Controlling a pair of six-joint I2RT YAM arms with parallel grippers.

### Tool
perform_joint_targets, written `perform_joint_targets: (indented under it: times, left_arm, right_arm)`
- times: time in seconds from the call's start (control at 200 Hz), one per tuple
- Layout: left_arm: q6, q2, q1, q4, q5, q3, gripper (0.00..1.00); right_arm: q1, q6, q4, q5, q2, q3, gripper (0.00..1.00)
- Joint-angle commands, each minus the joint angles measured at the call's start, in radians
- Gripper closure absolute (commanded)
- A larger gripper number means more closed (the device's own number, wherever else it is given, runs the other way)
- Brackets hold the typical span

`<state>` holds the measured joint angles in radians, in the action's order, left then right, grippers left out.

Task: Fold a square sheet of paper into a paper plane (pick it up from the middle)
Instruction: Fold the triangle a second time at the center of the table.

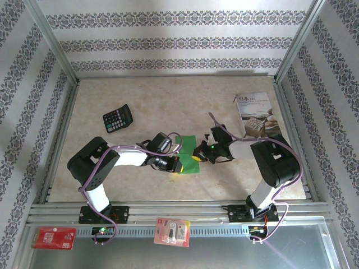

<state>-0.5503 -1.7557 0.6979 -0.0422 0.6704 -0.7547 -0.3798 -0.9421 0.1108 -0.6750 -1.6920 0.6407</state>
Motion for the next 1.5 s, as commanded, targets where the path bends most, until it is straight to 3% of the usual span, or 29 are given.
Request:
perform_joint_targets:
  times: [0.0,0.195,0.385,0.62,1.039,1.309,1.389,1.494]
  left_arm:
    - [0.03,-0.068,0.002,0.247,-0.107,0.071,1.0]
    - [0.029,-0.066,0.002,0.252,-0.107,0.056,1.0]
    - [0.021,-0.07,0.002,0.248,-0.103,0.046,1.0]
    - [0.021,-0.073,0.001,0.251,-0.104,0.038,1.0]
    - [0.029,-0.041,0.001,0.262,-0.09,-0.013,1.0]
    - [-0.046,0.012,0.002,0.119,0.028,-0.098,0.82]
    - [-0.066,-0.001,0.002,0.084,0.035,-0.116,0.83]
    - [-0.072,-0.029,0.001,0.077,0.037,-0.147,0.93]
  right_arm:
    - [0.104,0.05,-0.066,0.219,-0.036,0.012,1.0]
    - [0.128,0.098,-0.053,0.144,0.059,0.032,1.0]
    - [-0.002,0.095,-0.026,0.133,0.148,0.003,1.0]
    - [-0.108,0.049,0.053,0.129,0.051,0.014,1.0]
    - [-0.088,0.077,0.082,0.135,-0.04,-0.033,1.0]
    - [-0.081,0.088,0.087,0.137,-0.064,-0.05,1.0]
    - [-0.08,0.092,0.087,0.137,-0.063,-0.052,1.0]
    - [-0.079,0.094,0.086,0.137,-0.06,-0.053,1.0]
